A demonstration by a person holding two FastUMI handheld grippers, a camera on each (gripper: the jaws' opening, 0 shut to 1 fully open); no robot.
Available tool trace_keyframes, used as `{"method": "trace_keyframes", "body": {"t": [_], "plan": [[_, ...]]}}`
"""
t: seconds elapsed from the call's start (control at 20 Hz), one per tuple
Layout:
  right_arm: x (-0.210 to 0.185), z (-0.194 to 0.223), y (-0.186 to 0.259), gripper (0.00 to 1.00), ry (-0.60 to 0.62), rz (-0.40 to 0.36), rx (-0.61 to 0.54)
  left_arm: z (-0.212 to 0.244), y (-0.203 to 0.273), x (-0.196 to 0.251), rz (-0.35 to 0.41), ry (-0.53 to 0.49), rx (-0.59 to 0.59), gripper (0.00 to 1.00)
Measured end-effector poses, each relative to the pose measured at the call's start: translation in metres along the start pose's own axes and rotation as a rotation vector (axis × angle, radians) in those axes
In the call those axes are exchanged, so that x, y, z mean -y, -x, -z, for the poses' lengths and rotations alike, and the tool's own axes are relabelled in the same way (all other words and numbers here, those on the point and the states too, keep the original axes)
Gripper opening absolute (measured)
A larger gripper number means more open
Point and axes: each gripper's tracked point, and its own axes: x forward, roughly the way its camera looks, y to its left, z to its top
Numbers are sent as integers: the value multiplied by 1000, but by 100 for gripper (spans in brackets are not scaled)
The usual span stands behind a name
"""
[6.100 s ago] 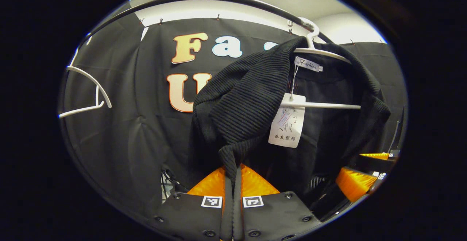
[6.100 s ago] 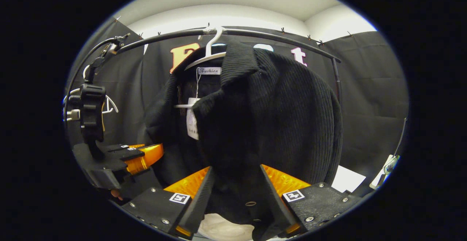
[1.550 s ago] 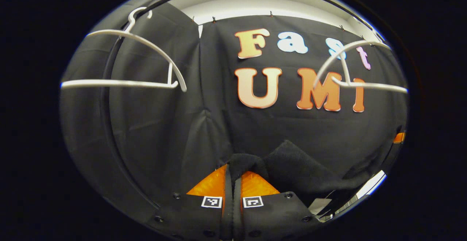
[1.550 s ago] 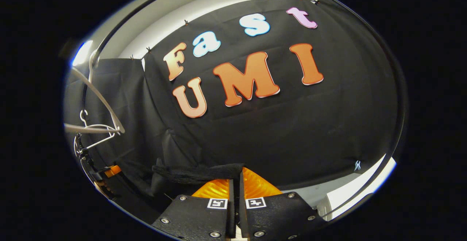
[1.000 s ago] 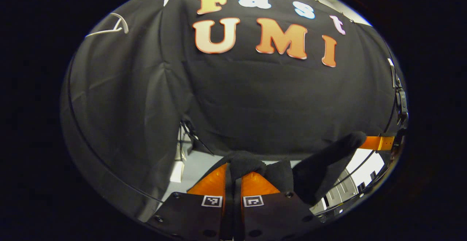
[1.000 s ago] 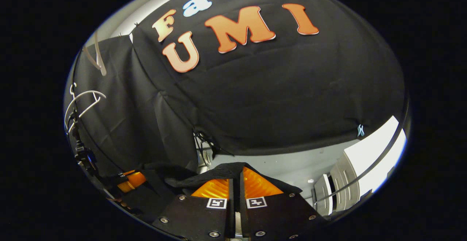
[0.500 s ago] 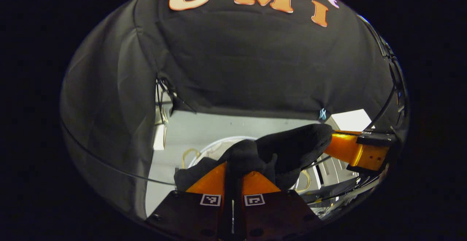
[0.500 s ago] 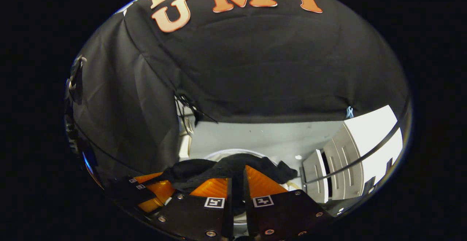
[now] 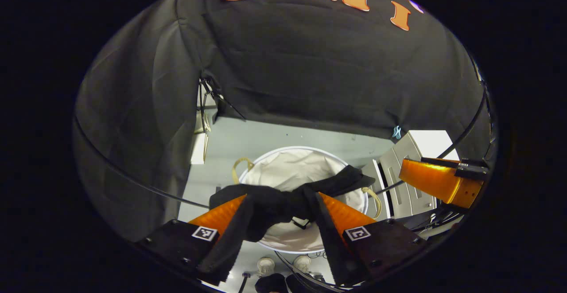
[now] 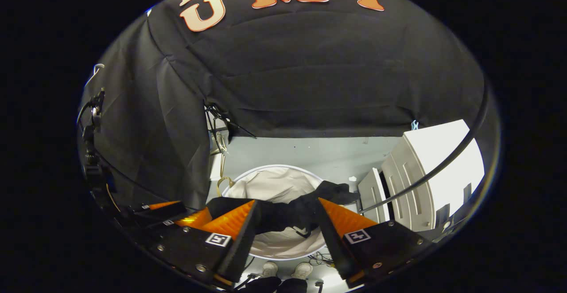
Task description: Grasp the clothes on the hanger with both hands and then place them into the laundry hamper below.
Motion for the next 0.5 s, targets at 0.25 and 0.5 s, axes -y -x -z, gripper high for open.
{"method": "trace_keyframes", "body": {"t": [0.25,0.5], "plan": [[-15,-16,59,91,84,47,125,-26,55,-31,-52,18,143,98],[-55,-39,124,92,133,69,270,-74,135,-77,-107,6,353,98]]}}
